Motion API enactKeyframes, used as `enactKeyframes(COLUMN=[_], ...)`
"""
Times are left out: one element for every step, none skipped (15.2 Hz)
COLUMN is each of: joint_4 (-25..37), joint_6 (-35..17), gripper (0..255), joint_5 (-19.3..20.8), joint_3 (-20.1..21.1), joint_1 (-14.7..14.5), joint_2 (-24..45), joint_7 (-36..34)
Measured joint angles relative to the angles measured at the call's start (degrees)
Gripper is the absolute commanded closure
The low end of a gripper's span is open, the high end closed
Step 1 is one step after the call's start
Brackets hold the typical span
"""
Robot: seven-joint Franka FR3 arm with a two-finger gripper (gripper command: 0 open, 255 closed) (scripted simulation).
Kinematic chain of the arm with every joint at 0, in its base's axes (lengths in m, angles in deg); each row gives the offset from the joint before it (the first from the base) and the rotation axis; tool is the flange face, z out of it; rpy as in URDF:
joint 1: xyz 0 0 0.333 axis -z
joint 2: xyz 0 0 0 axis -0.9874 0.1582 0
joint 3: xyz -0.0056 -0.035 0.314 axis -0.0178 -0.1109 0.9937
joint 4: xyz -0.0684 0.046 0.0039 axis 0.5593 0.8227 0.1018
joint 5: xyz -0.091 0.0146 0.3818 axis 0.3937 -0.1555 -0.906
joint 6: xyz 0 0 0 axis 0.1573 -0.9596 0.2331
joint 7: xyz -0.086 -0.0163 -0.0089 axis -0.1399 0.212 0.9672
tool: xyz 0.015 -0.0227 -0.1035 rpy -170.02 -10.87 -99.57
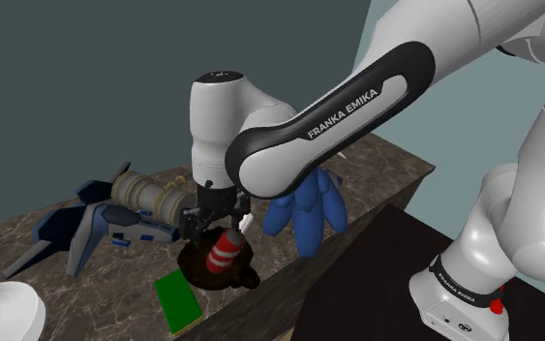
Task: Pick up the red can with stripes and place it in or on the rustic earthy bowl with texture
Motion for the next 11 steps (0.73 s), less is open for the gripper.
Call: enactKeyframes(joint_4=[0.00, 0.00, 0.24, 0.94, 1.07, 1.59, 1.92, 2.09, 2.19, 2.28, 2.31], joint_6=[0.00, 0.00, 0.73, 2.05, 3.59, 4.84, 5.75, 6.19, 6.42, 6.53, 6.58], gripper=[0, 0, 0, 0, 0, 0, 0, 0, 0, 0, 0], joint_5=[0.00, 0.00, -0.22, -0.51, -1.15, -1.40, -1.63, -1.74, -1.78, -1.78, -1.78], joint_3=[0.00, 0.00, 0.04, 0.04, 0.03, 0.10, 0.12, 0.12, 0.13, 0.14, 0.14], joint_1=[0.00, 0.00, 0.09, 0.27, 0.65, 0.69, 0.75, 0.79, 0.79, 0.79, 0.78], joint_2=[0.00, 0.00, -0.53, -1.21, -2.67, -3.46, -4.06, -4.34, -4.45, -4.47, -4.47], joint_7=[0.00, 0.00, 0.14, 0.42, 1.09, 1.11, 1.22, 1.30, 1.30, 1.28, 1.27])
